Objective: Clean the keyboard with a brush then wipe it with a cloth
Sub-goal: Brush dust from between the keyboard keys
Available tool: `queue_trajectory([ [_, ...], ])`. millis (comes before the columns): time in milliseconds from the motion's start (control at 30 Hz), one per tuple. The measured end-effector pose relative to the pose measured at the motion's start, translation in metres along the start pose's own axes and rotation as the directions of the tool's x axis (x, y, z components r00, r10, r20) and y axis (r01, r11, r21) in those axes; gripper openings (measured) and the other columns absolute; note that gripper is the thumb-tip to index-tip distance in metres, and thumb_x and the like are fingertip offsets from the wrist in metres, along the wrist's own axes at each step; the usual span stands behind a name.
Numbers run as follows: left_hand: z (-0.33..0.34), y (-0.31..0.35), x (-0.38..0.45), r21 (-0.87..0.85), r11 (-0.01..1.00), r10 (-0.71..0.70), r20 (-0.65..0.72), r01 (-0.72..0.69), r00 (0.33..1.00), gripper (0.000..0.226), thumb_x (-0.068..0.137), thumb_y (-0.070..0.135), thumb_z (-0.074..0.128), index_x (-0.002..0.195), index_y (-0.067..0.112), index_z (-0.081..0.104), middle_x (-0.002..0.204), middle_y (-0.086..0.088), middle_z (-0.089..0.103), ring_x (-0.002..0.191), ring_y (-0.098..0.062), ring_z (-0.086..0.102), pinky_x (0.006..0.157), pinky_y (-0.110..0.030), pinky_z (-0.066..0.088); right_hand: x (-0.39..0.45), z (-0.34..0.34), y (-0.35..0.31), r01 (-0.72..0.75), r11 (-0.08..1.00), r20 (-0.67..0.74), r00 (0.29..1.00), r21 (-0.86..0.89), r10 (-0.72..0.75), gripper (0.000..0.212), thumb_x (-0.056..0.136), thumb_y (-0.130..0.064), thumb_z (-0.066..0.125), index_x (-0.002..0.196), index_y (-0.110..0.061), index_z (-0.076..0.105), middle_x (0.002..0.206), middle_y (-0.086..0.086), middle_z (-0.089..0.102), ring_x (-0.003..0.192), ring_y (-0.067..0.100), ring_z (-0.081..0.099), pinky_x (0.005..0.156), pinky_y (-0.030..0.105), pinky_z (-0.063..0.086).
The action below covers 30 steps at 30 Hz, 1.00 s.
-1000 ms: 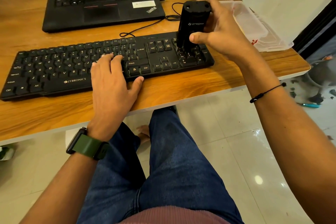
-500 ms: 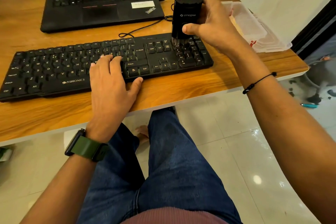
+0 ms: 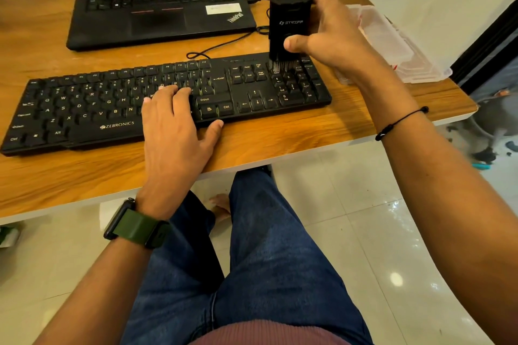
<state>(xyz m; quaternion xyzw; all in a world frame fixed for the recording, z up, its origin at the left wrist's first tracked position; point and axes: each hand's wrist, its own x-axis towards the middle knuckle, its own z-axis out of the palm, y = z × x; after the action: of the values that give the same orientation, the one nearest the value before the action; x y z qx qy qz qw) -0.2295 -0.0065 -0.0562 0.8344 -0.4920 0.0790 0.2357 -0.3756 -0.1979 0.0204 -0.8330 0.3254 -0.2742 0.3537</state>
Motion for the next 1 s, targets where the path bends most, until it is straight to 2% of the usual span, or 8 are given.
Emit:
queue_trajectory([
  [100, 0.001, -0.001, 0.0, 0.0, 1.0, 0.009, -0.005, -0.009, 1.0, 0.066, 0.083, 0.037, 0.063, 0.133, 0.0, 0.04, 0.136, -0.021, 0.041, 0.13, -0.035, 0.033, 0.114, -0.042, 0.012, -0.001, 0.005, 0.003, 0.044, 0.998, -0.061, 0.997, 0.041, -0.041, 0.058, 0.075, -0.005, 0.068, 0.126, -0.012, 0.041, 0.107, -0.015, 0.054, 0.109, 0.008, 0.053, 0.094, 0.033, 0.051],
  [200, 0.002, -0.002, 0.0, 0.0, 1.0, 0.009, -0.006, -0.009, 1.0, 0.066, 0.083, 0.037, 0.064, 0.132, -0.001, 0.041, 0.135, -0.021, 0.042, 0.13, -0.035, 0.034, 0.114, -0.042, 0.011, -0.002, 0.005, 0.007, 0.025, 0.998, -0.016, 1.0, 0.065, -0.024, 0.057, 0.074, -0.005, 0.069, 0.123, -0.017, 0.042, 0.106, -0.019, 0.053, 0.109, 0.008, 0.053, 0.095, 0.035, 0.05],
  [367, 0.001, -0.001, 0.0, -0.002, 1.0, 0.016, -0.011, -0.016, 1.0, 0.067, 0.083, 0.037, 0.063, 0.133, 0.0, 0.04, 0.135, -0.02, 0.042, 0.13, -0.034, 0.034, 0.114, -0.041, 0.011, 0.004, -0.015, 0.006, -0.058, 0.995, 0.137, 0.989, 0.083, 0.046, 0.063, 0.074, -0.003, 0.068, 0.128, -0.019, 0.042, 0.127, 0.002, 0.052, 0.117, 0.023, 0.052, 0.086, 0.045, 0.054],
  [500, 0.001, -0.001, 0.0, 0.0, 1.0, 0.019, -0.012, -0.019, 1.0, 0.066, 0.083, 0.037, 0.064, 0.132, -0.001, 0.041, 0.135, -0.021, 0.042, 0.129, -0.035, 0.034, 0.113, -0.042, 0.012, 0.007, -0.015, 0.007, -0.061, 0.994, 0.136, 0.99, 0.088, 0.049, 0.058, 0.073, -0.003, 0.068, 0.123, -0.02, 0.045, 0.122, 0.0, 0.054, 0.116, 0.023, 0.053, 0.086, 0.047, 0.054],
  [600, 0.001, -0.001, 0.0, 0.006, 1.0, 0.019, -0.009, -0.019, 1.0, 0.066, 0.083, 0.037, 0.063, 0.132, -0.002, 0.041, 0.135, -0.021, 0.042, 0.129, -0.035, 0.034, 0.113, -0.042, 0.012, 0.009, -0.003, 0.008, -0.053, 0.995, 0.064, 0.997, 0.088, 0.048, 0.059, 0.074, -0.004, 0.069, 0.124, -0.019, 0.044, 0.117, -0.008, 0.054, 0.117, 0.016, 0.052, 0.095, 0.043, 0.049],
  [767, 0.0, 0.0, 0.0, 0.007, 1.0, 0.02, -0.009, -0.02, 1.0, 0.066, 0.083, 0.037, 0.064, 0.131, -0.002, 0.042, 0.134, -0.021, 0.043, 0.129, -0.036, 0.035, 0.113, -0.043, 0.013, 0.013, 0.01, 0.008, 0.019, 0.999, -0.09, 0.996, 0.039, -0.015, 0.059, 0.074, -0.009, 0.07, 0.126, -0.016, 0.043, 0.115, -0.009, 0.056, 0.113, 0.011, 0.052, 0.097, 0.034, 0.048],
  [900, 0.001, -0.001, 0.001, 0.011, 1.0, 0.019, -0.004, -0.019, 1.0, 0.066, 0.083, 0.037, 0.064, 0.131, -0.002, 0.042, 0.134, -0.021, 0.043, 0.129, -0.036, 0.035, 0.113, -0.043, 0.013, 0.013, 0.005, 0.01, -0.012, 0.999, 0.004, 1.0, 0.03, 0.012, 0.058, 0.073, -0.008, 0.07, 0.124, -0.019, 0.043, 0.118, -0.006, 0.054, 0.116, 0.015, 0.051, 0.098, 0.04, 0.048],
  [1000, 0.0, -0.001, 0.0, 0.006, 1.0, 0.022, -0.011, -0.022, 1.0, 0.065, 0.083, 0.036, 0.064, 0.131, -0.001, 0.042, 0.134, -0.021, 0.043, 0.129, -0.035, 0.034, 0.113, -0.042, 0.013, 0.012, -0.006, 0.007, -0.033, 0.999, 0.074, 0.997, 0.025, 0.031, 0.068, 0.067, -0.017, 0.072, 0.129, -0.02, 0.042, 0.127, -0.001, 0.052, 0.119, 0.02, 0.051, 0.093, 0.044, 0.051],
])
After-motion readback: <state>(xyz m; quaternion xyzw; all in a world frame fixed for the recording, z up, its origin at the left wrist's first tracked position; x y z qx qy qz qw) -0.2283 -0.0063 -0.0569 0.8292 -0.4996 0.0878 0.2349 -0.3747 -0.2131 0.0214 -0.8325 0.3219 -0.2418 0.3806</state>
